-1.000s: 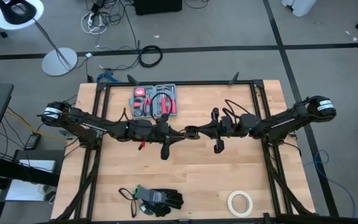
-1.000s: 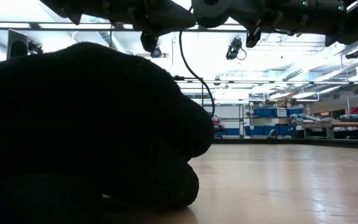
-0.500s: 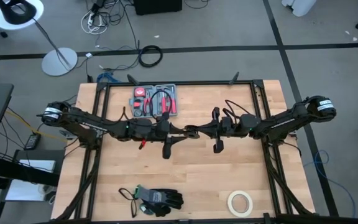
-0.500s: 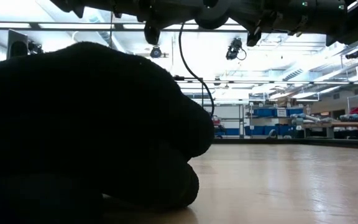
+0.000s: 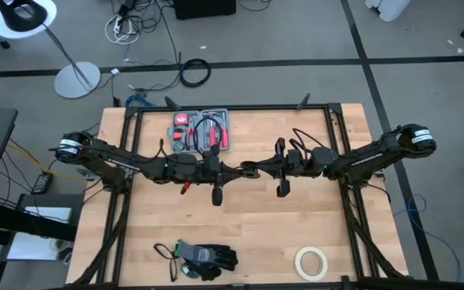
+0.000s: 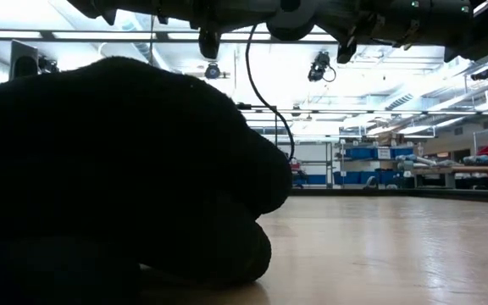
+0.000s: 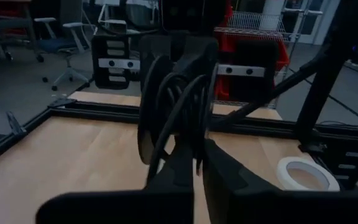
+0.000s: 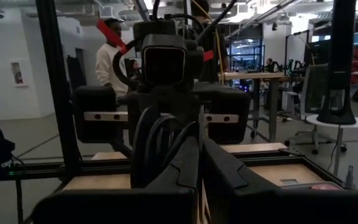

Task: Coil cords
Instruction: Coil the black wire cable into the black spool

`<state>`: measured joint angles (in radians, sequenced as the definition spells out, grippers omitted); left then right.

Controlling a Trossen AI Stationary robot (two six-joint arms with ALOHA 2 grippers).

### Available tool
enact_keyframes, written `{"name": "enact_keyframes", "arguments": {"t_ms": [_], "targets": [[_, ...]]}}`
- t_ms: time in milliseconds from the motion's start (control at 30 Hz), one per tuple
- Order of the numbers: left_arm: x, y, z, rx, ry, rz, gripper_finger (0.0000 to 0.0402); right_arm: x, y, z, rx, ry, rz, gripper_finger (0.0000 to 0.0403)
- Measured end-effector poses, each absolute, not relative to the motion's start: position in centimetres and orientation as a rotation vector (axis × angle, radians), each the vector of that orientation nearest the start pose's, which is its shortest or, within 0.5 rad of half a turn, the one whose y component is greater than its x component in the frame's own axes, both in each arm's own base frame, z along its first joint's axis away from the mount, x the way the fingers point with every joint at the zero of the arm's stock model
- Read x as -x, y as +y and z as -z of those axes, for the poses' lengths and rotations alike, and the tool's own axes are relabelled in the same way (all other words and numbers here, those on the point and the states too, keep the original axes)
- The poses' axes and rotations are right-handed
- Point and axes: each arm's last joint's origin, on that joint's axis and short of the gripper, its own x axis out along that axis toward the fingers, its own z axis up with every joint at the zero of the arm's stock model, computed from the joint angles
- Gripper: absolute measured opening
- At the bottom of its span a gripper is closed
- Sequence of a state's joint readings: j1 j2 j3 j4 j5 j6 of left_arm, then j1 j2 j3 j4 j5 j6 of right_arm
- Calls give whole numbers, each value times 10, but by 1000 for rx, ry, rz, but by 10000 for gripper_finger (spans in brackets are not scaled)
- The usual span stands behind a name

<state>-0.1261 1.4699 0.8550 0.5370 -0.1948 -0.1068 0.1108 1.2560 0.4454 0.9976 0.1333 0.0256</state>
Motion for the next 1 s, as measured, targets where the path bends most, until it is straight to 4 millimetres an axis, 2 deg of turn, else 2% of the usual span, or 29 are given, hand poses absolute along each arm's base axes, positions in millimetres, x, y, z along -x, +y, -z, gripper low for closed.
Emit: {"name": "enact_keyframes", "arguments": {"t_ms": [200,467,600,1000], "targets": [[-332,-37,-260,86,98,-67,1,-244,24,-238,-72,-196,7,28],[-335,-37,-267,66,112,-80,0,-244,25,-238,-142,-194,-19,108],[-335,-37,-269,59,137,-94,0,-238,25,-243,-142,-184,-25,135],[-323,-35,-277,47,193,-107,0,-211,32,-267,-115,-209,-72,144]]}}
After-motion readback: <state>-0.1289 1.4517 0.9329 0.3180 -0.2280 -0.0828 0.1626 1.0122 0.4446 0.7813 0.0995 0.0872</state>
